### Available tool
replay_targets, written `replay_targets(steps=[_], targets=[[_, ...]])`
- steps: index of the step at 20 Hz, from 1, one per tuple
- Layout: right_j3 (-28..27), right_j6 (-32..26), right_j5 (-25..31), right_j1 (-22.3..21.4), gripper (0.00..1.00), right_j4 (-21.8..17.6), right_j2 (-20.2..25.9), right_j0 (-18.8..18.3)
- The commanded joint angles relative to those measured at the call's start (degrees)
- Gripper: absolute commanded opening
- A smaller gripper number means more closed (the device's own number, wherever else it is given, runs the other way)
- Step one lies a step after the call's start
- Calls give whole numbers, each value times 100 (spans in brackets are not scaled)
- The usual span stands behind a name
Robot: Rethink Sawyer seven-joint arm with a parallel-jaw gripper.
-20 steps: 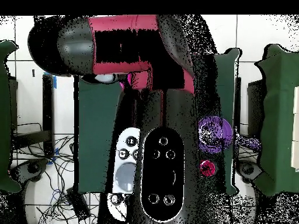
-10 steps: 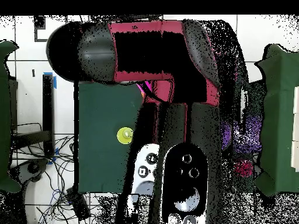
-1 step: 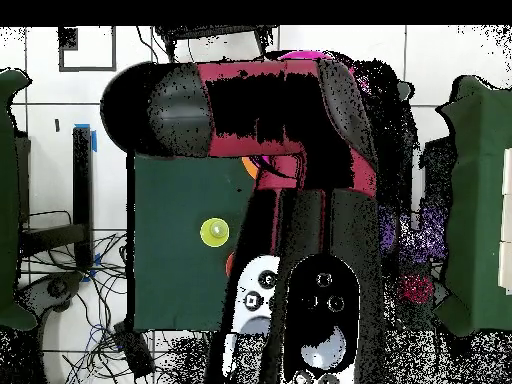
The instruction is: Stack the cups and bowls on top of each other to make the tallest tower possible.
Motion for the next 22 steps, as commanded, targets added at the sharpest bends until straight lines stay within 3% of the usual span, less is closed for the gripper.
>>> replay_targets(steps=[1, 6, 13, 22], targets=[[857, -348, -280, 130, 0, -506, 129, 125], [961, -393, -230, 63, 0, -479, 147, 91], [754, -481, -207, 110, 0, -794, 17, 154], [789, -280, -582, 186, 0, -1049, 48, 108]])
